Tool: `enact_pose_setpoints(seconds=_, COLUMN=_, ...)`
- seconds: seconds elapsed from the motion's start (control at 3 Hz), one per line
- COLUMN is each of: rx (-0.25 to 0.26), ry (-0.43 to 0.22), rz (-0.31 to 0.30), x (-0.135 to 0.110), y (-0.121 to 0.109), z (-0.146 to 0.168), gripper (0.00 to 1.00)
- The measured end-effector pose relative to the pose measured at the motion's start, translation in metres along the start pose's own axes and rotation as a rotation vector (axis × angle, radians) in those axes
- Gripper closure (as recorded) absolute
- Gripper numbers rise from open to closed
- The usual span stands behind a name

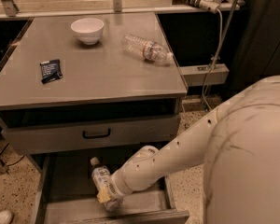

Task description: Place blue plastic bottle into middle drawer

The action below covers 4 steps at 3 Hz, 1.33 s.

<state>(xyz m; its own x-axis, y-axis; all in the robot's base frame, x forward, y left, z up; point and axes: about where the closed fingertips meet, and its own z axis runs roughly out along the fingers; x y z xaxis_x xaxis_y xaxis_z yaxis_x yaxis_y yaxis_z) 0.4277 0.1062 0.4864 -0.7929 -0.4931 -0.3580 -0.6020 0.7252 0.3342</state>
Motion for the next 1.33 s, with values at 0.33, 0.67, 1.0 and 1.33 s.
enact_pose_setpoints(seconds=0.33, rx=-0.003, ry=-0.008, rz=0.035, x=0.001, y=-0.015, z=0.026, gripper=1.0)
enact_pose_setpoints(seconds=0.67, rx=-0.011, ry=-0.018, rz=0.065, x=0.003, y=-0.026, z=0.05, gripper=1.0)
enact_pose_setpoints(seconds=1.0, rx=-0.021, ry=-0.022, rz=0.093, x=0.012, y=-0.035, z=0.071, gripper=1.0)
enact_pose_setpoints(seconds=1.33, rx=-0.026, ry=-0.023, rz=0.117, x=0.019, y=-0.042, z=0.086, gripper=1.0)
